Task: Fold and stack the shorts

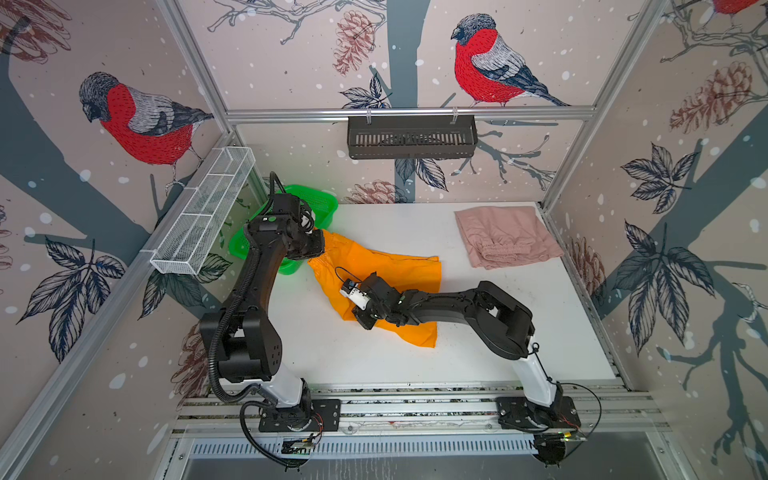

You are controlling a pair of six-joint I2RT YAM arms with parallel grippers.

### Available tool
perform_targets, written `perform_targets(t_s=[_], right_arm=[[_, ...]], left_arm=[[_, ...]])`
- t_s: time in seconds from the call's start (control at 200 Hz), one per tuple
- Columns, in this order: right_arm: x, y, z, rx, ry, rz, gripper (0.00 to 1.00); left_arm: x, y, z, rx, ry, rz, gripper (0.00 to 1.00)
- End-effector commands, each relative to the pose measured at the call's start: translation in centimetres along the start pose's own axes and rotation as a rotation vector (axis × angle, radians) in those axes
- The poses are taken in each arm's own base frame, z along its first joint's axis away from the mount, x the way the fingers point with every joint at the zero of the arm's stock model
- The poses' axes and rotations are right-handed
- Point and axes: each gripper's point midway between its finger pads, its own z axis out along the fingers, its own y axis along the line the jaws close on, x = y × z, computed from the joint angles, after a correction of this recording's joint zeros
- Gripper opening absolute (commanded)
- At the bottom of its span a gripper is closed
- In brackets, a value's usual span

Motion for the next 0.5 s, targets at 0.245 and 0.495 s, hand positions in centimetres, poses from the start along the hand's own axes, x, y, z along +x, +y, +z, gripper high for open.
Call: perform_targets(t_s=[0.245, 0.495], right_arm=[[-1.9, 1.8, 2.6, -0.066, -0.052, -0.009, 0.25], [-4.8, 0.0, -6.4, -0.037, -0.238, 0.066, 0.45]], left_arm=[[-0.9, 0.1, -0.8, -0.023, -0.009, 0.028, 0.0], [-0.7, -1.7, -1.1, -0.03, -0.014, 0.11, 0.0]])
